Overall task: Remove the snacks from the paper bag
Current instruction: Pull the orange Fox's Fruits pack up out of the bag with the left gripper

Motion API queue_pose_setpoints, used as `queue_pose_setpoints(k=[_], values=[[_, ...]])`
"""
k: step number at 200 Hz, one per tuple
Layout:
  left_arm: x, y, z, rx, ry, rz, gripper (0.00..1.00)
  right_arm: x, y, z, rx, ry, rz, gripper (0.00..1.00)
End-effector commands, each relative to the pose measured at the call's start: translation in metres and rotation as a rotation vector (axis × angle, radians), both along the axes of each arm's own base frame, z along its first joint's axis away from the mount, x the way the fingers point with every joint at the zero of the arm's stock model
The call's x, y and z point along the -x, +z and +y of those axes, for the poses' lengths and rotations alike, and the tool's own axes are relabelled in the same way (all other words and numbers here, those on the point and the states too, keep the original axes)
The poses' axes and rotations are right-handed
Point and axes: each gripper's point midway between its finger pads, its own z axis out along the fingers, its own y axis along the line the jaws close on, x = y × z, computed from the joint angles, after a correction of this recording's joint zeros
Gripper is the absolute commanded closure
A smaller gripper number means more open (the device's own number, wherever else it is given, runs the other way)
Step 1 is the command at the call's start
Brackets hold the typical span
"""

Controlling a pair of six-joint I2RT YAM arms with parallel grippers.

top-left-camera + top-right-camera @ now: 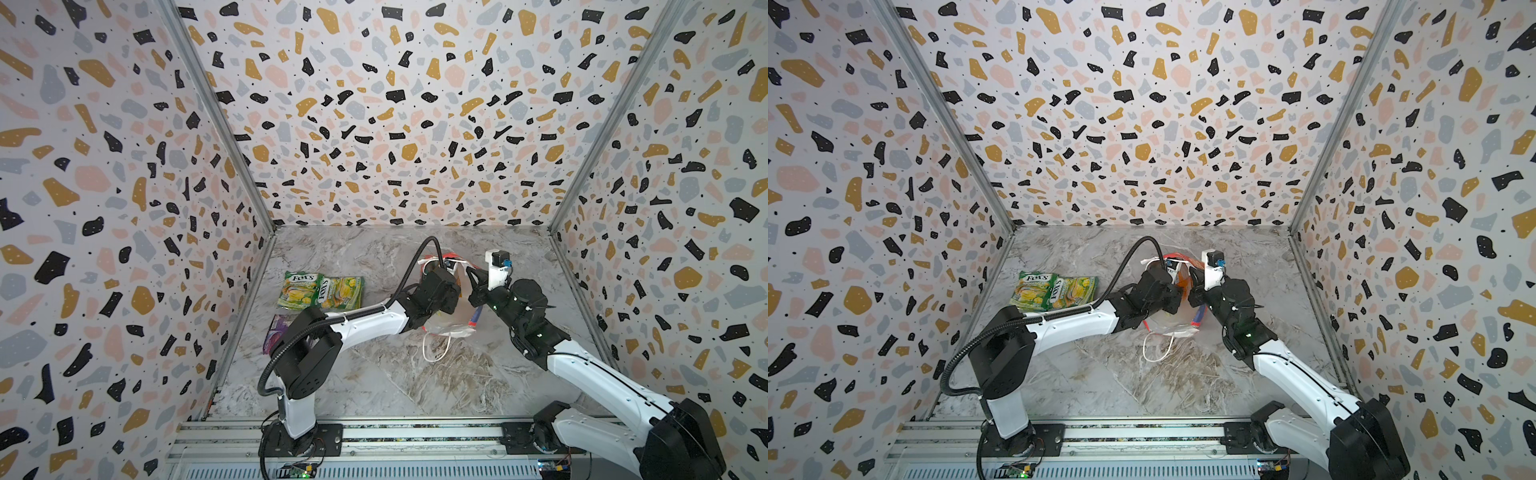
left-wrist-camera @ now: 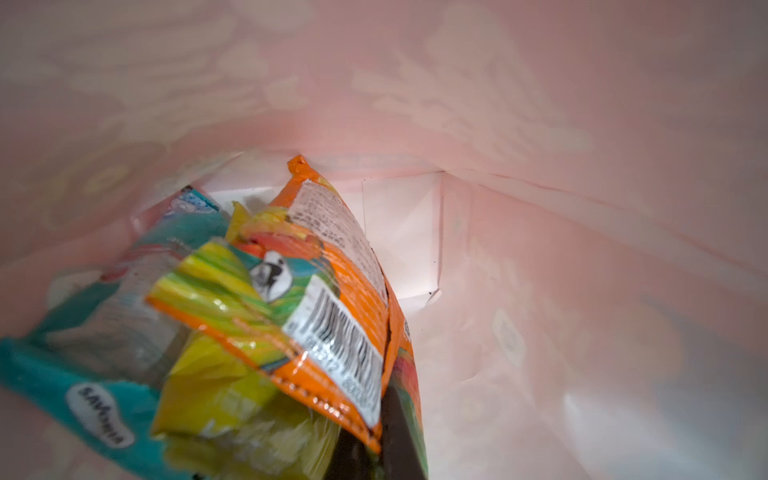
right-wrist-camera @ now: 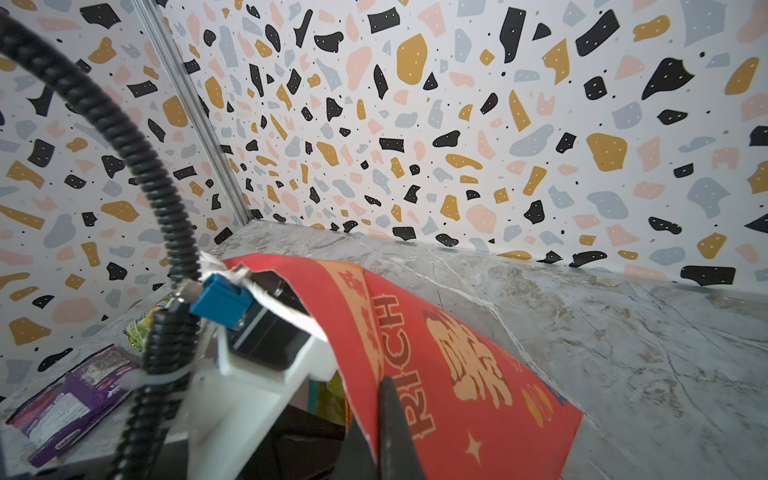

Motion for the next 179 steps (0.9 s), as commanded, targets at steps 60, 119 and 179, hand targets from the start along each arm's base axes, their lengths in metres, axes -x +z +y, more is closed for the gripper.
queue_pose_setpoints(k=[60, 119, 179], values=[[0.015, 0.054, 0.007, 0.123, -0.053, -0.086, 1.00, -0.001, 0.011, -0.005, -0.041, -0.020, -0.014, 1.00], [0.036, 0.088, 0.027, 0.136, -0.084, -0.155, 1.00, -0.002, 0.014, -0.012, -0.040, -0.046, -0.022, 1.00], [0.068, 0.107, 0.068, 0.042, -0.178, -0.184, 1.00, -0.002, 0.017, -0.016, -0.042, -0.056, -0.029, 1.00]])
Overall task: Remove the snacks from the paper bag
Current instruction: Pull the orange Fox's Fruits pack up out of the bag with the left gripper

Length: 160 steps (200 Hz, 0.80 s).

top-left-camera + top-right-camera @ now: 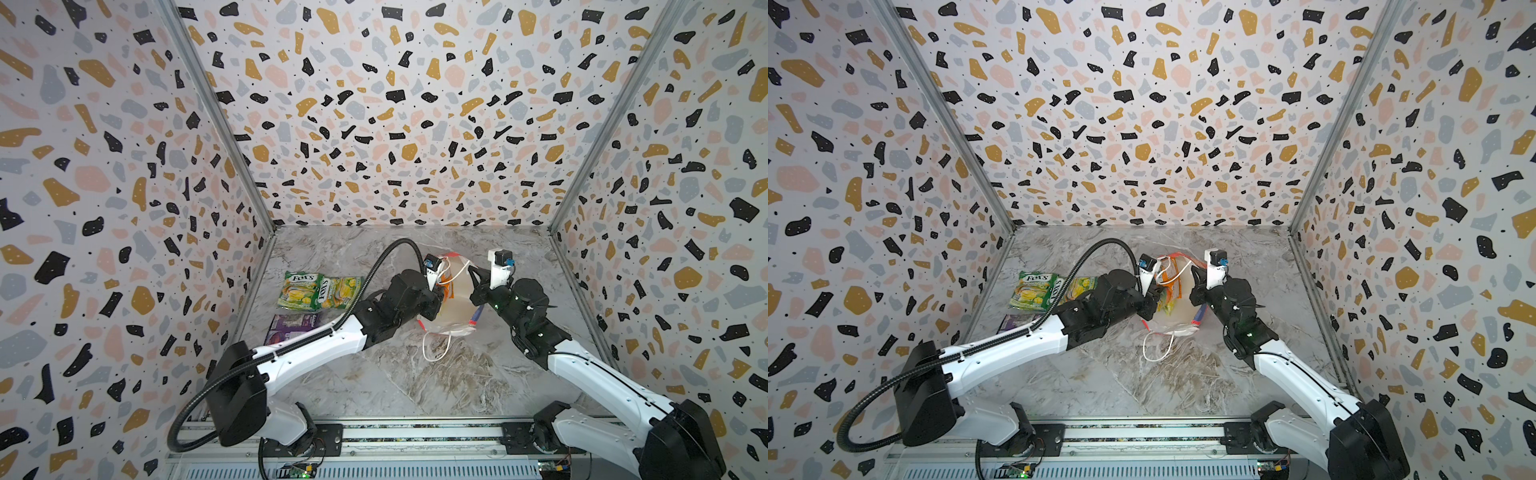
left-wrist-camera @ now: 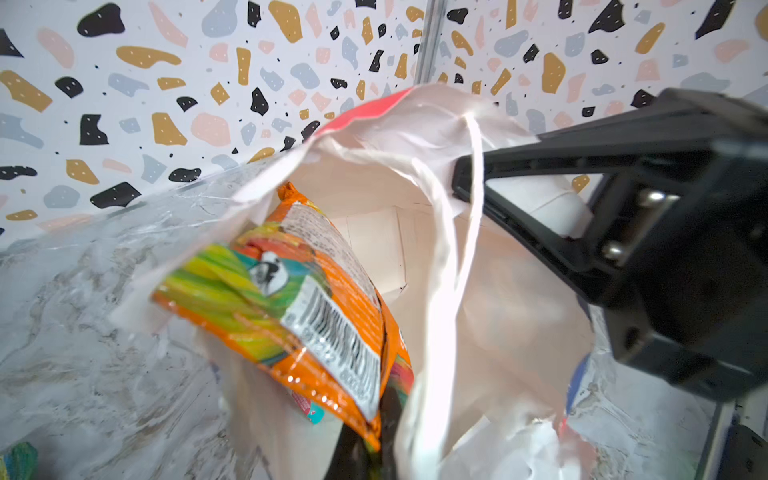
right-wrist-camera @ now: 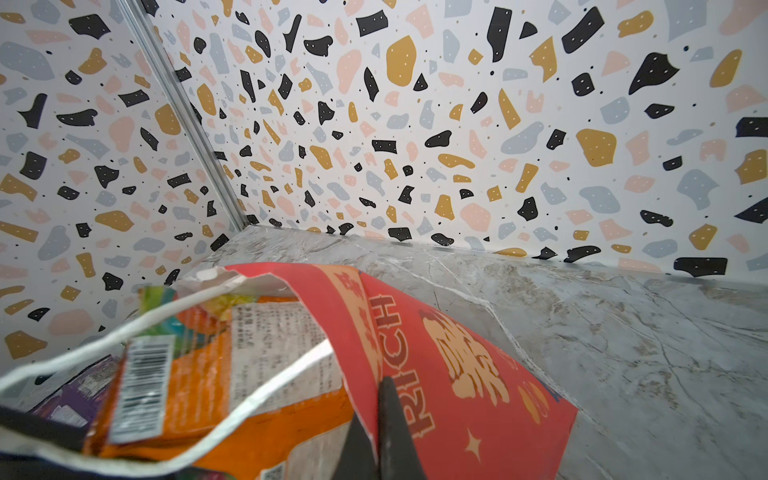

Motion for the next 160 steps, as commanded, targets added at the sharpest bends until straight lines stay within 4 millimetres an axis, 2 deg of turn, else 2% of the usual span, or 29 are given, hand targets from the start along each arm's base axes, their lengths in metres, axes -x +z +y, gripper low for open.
queue_pose_setpoints(k=[1, 39, 69, 99, 124, 144, 160], values=[[0.010, 0.019, 0.016, -0.011, -0.048, -0.058, 1.00, 0.001, 0.016, -0.009, -0.025, -0.032, -0.035, 1.00], [0.028, 0.035, 0.044, -0.055, -0.077, -0.067, 1.00, -0.001, 0.015, -0.011, -0.019, -0.040, -0.033, 1.00], [0.022, 0.038, 0.080, -0.107, 0.037, -0.078, 1.00, -0.003, 0.016, -0.010, -0.015, -0.040, -0.030, 1.00], [0.022, 0.075, 0.109, -0.058, 0.117, -0.145, 1.00, -0.001, 0.015, -0.010, -0.019, -0.036, -0.031, 1.00], [0.028, 0.105, 0.121, -0.026, 0.099, -0.149, 1.00, -0.002, 0.015, -0.012, -0.012, -0.048, -0.032, 1.00], [0.031, 0.103, 0.136, -0.083, 0.099, -0.101, 1.00, -0.002, 0.014, -0.012, -0.011, -0.047, -0.031, 1.00], [0.027, 0.092, 0.152, -0.120, 0.141, -0.042, 1.00, -0.003, 0.013, -0.014, -0.006, -0.056, -0.030, 1.00]])
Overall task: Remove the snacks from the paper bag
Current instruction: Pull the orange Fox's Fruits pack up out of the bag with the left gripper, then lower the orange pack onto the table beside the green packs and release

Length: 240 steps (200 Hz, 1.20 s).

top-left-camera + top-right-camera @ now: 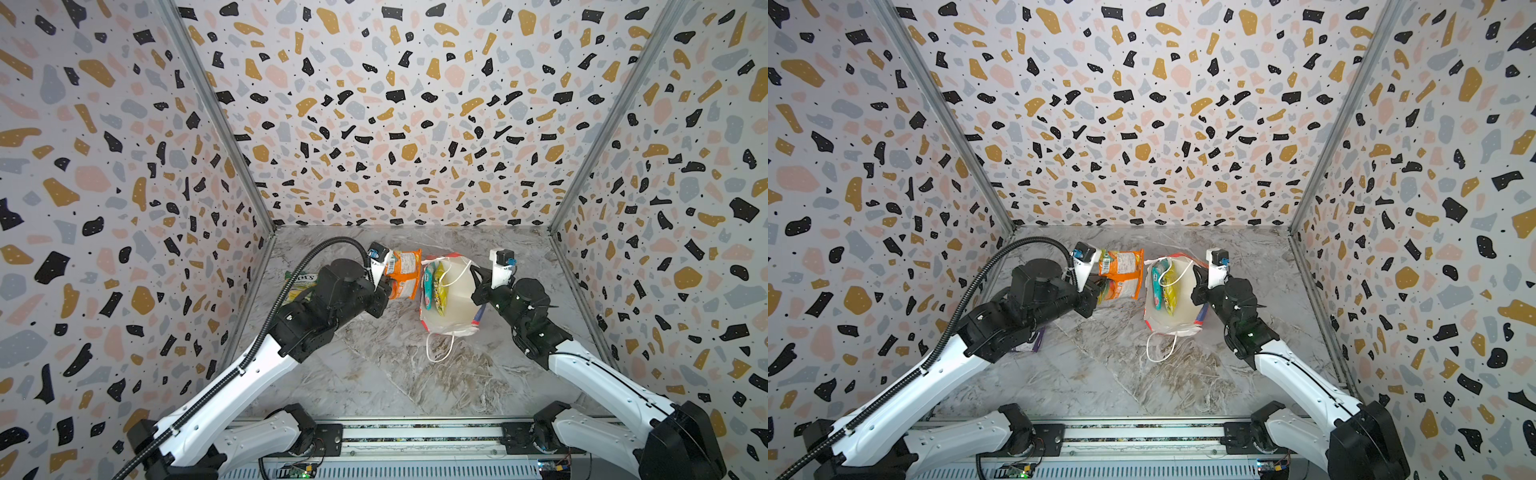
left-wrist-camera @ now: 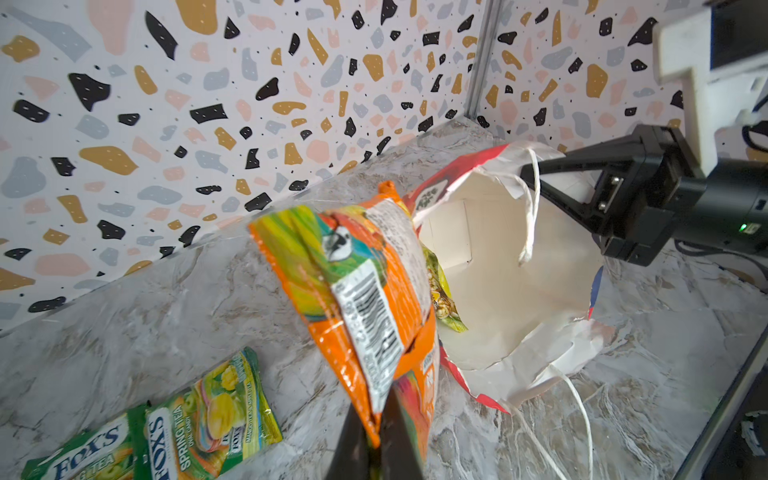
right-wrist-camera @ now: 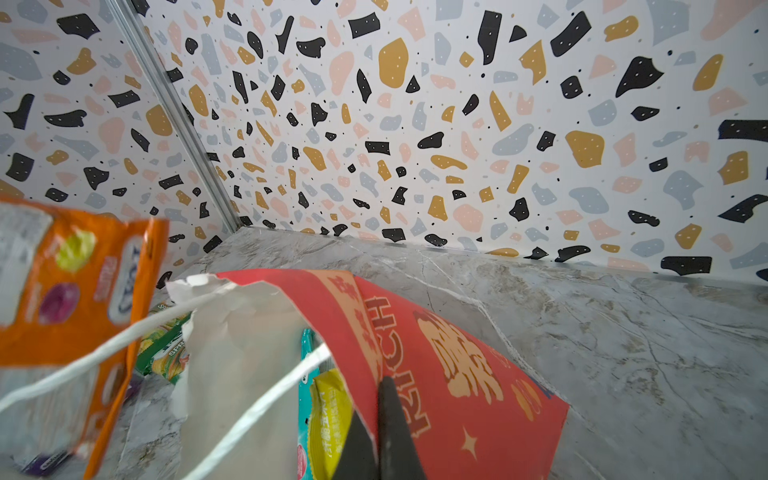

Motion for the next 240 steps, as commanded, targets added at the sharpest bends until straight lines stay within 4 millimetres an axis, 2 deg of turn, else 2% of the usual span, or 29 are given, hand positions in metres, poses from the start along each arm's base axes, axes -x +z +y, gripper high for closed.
queue_pose_setpoints(k=[1, 22, 39, 50, 64, 86, 109, 125, 152, 174, 214, 240], values=[[0.001, 0.005, 0.021, -0.025, 0.034, 0.032, 1.00, -0.001, 0.013, -0.009, -0.009, -0.037, -0.031, 1.00], [-0.007, -0.036, 0.046, -0.112, 0.137, 0.161, 1.00, -0.001, 0.012, -0.007, -0.016, -0.030, -0.033, 1.00], [-0.011, -0.069, 0.044, -0.157, 0.117, 0.238, 1.00, -0.003, 0.009, -0.008, -0.010, -0.035, -0.026, 1.00], [-0.021, -0.082, 0.046, -0.168, 0.160, 0.254, 1.00, -0.003, 0.007, -0.008, -0.009, -0.035, -0.021, 1.00], [-0.029, -0.097, 0.039, -0.185, 0.143, 0.272, 1.00, -0.002, 0.005, -0.006, -0.012, -0.024, -0.018, 1.00], [-0.042, -0.111, 0.022, -0.190, 0.089, 0.272, 1.00, -0.003, 0.003, -0.008, -0.003, -0.033, -0.014, 1.00], [-0.050, -0.116, -0.010, -0.104, -0.043, 0.247, 1.00, -0.003, 0.003, -0.013, 0.001, -0.049, -0.020, 1.00], [-0.059, -0.121, -0.020, -0.072, -0.075, 0.230, 1.00, -0.001, 0.005, -0.014, 0.001, -0.050, -0.027, 1.00], [-0.082, -0.144, -0.016, -0.121, -0.044, 0.249, 1.00, 0.001, 0.003, -0.015, 0.001, -0.049, -0.027, 1.00], [-0.100, -0.152, -0.020, -0.106, -0.049, 0.250, 1.00, 0.002, 0.001, -0.014, -0.002, -0.046, -0.024, 1.00], [-0.134, -0.175, -0.009, -0.061, 0.002, 0.307, 1.00, 0.002, 0.001, -0.014, -0.005, -0.040, -0.022, 1.00], [-0.143, -0.198, -0.008, -0.092, 0.008, 0.360, 1.00, 0.002, 0.002, -0.013, -0.007, -0.038, -0.024, 1.00]])
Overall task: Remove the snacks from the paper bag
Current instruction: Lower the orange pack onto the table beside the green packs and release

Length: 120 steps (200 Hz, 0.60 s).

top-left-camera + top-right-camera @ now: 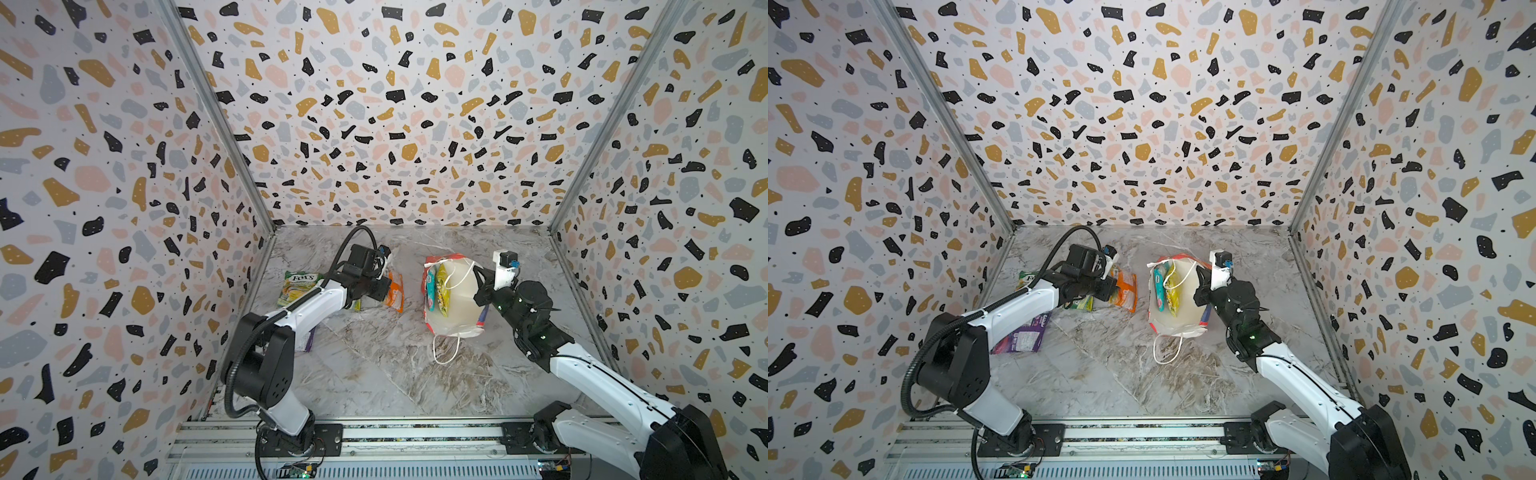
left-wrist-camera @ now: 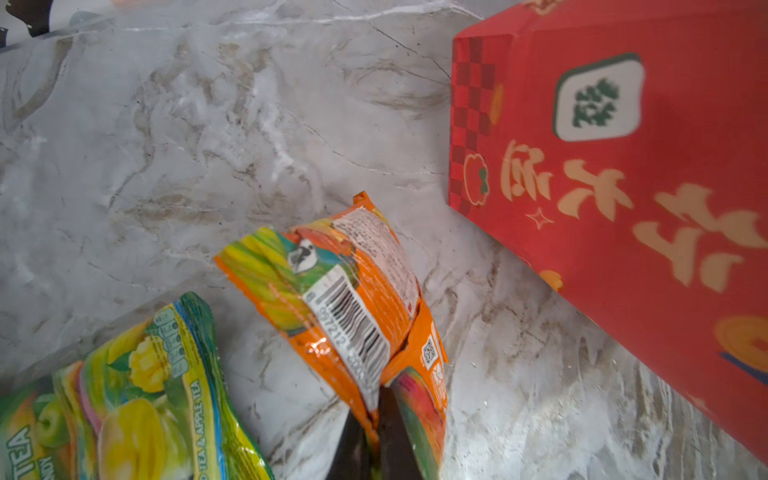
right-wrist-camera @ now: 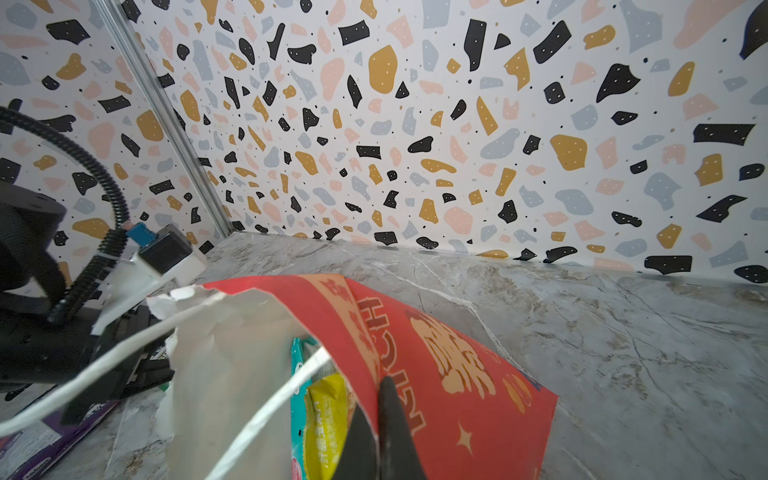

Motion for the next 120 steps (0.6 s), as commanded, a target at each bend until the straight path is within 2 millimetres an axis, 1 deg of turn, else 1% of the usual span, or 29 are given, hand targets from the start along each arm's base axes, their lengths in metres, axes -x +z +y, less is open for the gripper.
queue_pose_setpoints(k=[1, 14, 36, 49, 77, 91, 107, 120], values=[[-0.018, 0.008, -0.011, 0.028, -0.018, -0.040, 1.00, 0.001, 0.003, -0.005, -0.004, -0.016, -0.008, 1.00], [-0.026, -0.003, -0.001, -0.032, 0.028, -0.038, 1.00, 0.001, 0.002, -0.005, -0.007, -0.013, -0.005, 1.00], [-0.035, -0.018, 0.009, -0.124, 0.058, -0.014, 1.00, 0.001, 0.001, -0.003, -0.011, -0.003, -0.003, 1.00], [-0.037, -0.022, 0.011, -0.160, 0.052, -0.006, 1.00, 0.001, 0.002, -0.002, -0.012, 0.000, -0.003, 1.00], [-0.041, -0.029, 0.031, -0.273, 0.096, -0.013, 0.99, 0.001, 0.003, -0.003, -0.015, -0.003, -0.006, 1.00], [-0.040, -0.034, 0.037, -0.316, 0.099, 0.000, 0.96, 0.002, 0.004, -0.002, -0.016, 0.000, -0.008, 1.00], [-0.039, -0.040, 0.043, -0.351, 0.109, 0.011, 0.95, 0.002, 0.003, -0.002, -0.019, 0.004, -0.008, 1.00], [-0.040, -0.041, 0.047, -0.372, 0.124, 0.012, 0.90, 0.002, 0.003, -0.001, -0.022, 0.007, -0.005, 1.00]])
